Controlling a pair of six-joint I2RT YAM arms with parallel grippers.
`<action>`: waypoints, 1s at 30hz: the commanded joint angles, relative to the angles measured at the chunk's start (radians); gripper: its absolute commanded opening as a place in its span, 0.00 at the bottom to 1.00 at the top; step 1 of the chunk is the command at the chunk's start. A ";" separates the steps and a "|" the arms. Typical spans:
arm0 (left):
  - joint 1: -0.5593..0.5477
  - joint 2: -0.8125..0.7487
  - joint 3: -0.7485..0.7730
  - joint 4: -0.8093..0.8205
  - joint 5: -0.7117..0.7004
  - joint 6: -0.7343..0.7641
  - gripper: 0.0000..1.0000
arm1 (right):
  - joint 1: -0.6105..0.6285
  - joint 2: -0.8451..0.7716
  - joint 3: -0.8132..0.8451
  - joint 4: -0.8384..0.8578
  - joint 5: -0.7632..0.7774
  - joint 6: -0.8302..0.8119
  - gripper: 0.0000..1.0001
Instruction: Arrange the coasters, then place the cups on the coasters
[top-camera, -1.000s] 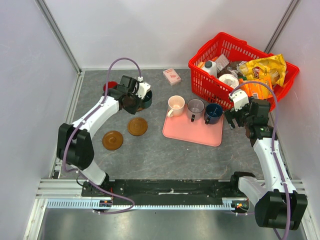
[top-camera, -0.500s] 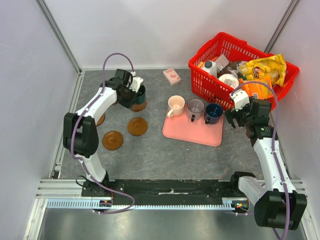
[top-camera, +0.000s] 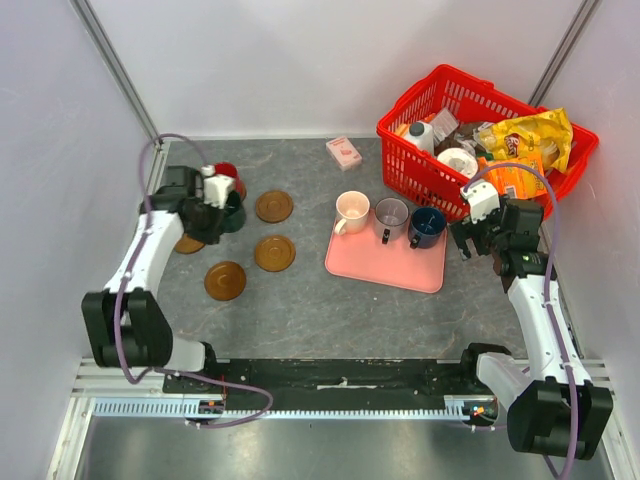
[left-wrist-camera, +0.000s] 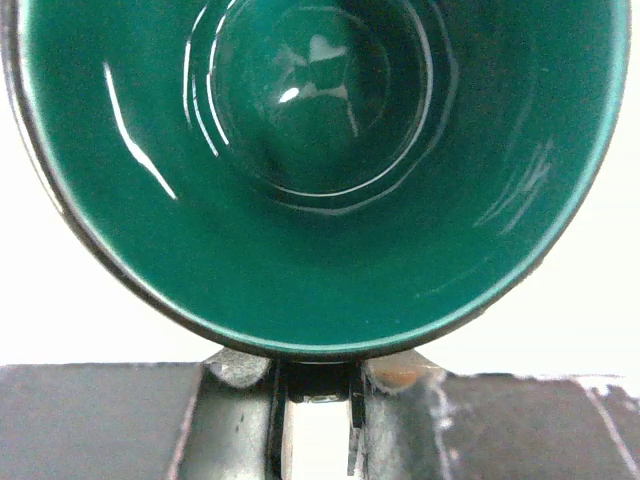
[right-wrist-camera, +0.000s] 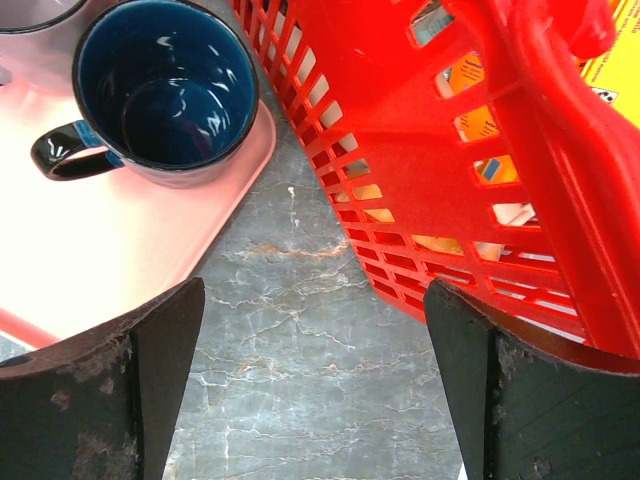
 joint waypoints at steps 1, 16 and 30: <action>0.226 -0.125 -0.064 0.023 0.085 0.108 0.02 | -0.005 -0.017 0.035 -0.013 -0.055 0.016 0.98; 0.430 0.137 -0.013 0.194 0.099 -0.014 0.02 | -0.010 -0.058 0.038 -0.036 -0.101 0.014 0.98; 0.427 0.227 0.021 0.231 0.030 -0.054 0.02 | -0.011 -0.048 0.038 -0.036 -0.118 0.009 0.98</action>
